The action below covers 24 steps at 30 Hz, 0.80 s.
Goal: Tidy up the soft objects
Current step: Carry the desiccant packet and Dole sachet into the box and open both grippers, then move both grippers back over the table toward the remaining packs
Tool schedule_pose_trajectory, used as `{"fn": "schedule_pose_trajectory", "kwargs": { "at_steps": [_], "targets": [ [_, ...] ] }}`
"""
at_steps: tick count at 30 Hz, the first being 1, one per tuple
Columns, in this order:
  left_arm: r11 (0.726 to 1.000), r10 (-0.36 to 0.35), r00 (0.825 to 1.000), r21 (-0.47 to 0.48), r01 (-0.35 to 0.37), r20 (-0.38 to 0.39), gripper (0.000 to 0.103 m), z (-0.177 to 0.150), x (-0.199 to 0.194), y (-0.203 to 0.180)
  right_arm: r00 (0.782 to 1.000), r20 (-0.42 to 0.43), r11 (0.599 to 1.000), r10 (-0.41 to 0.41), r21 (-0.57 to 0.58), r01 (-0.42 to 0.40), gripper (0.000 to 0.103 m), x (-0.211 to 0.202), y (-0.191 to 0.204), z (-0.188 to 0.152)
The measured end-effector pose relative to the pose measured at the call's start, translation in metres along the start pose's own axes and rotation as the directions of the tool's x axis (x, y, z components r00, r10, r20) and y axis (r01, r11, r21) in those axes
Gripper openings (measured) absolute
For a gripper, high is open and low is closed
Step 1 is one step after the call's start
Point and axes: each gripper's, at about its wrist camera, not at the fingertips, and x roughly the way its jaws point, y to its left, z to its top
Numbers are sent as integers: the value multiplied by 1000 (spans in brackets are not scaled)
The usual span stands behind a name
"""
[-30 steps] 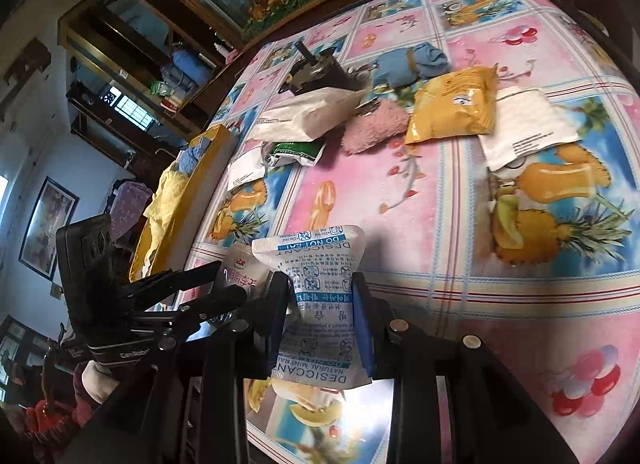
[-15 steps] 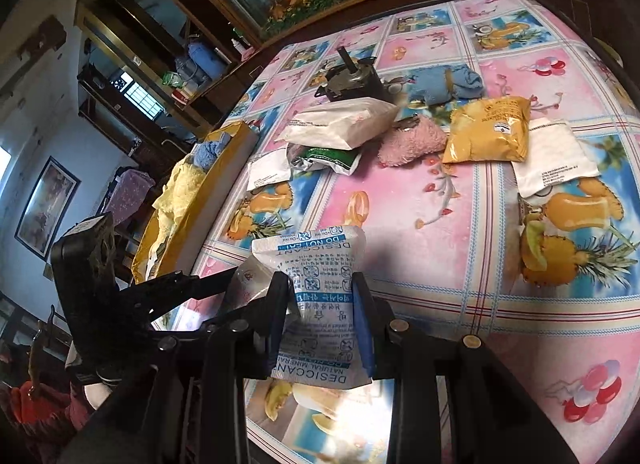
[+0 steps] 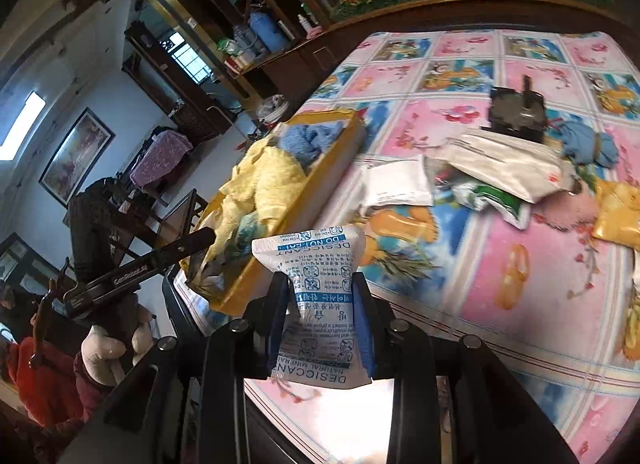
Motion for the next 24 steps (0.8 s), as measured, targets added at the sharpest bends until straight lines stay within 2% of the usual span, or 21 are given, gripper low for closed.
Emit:
{"fn": "schedule_pose_trajectory", "kwargs": {
  "at_steps": [2, 4, 8, 11, 15, 18, 20, 24],
  "targets": [
    [999, 34, 999, -39, -34, -4, 61, 6, 8, 16, 1000, -15, 999, 16, -32, -17, 32, 16, 19, 9],
    [997, 38, 999, -70, -39, -14, 62, 10, 16, 30, 999, -36, 998, 41, -53, -43, 32, 33, 37, 17],
    [970, -112, 994, -219, 108, -8, 64, 11, 19, 60, 994, -92, 993, 55, -94, -64, 32, 71, 67, 27],
    [954, -146, 988, -260, 151, 39, 64, 11, 10, 64, 990, -133, 990, 51, -123, -67, 32, 97, 83, 28],
    [955, -121, 987, -260, 144, 103, 64, 9, -13, 66, 985, -175, 984, 0, -177, -31, 32, 126, 96, 25],
    [951, -109, 985, -276, 142, 132, 64, 7, -24, 71, 981, -174, 967, -86, -250, 41, 32, 138, 108, 22],
    [950, -106, 984, -278, 142, 141, 64, 6, -30, 75, 971, -198, 956, -134, -283, 75, 32, 149, 113, 14],
    [953, -92, 982, -270, 134, 164, 64, 4, -37, 80, 962, -218, 947, -163, -307, 91, 35, 156, 120, 2]
  ]
}}
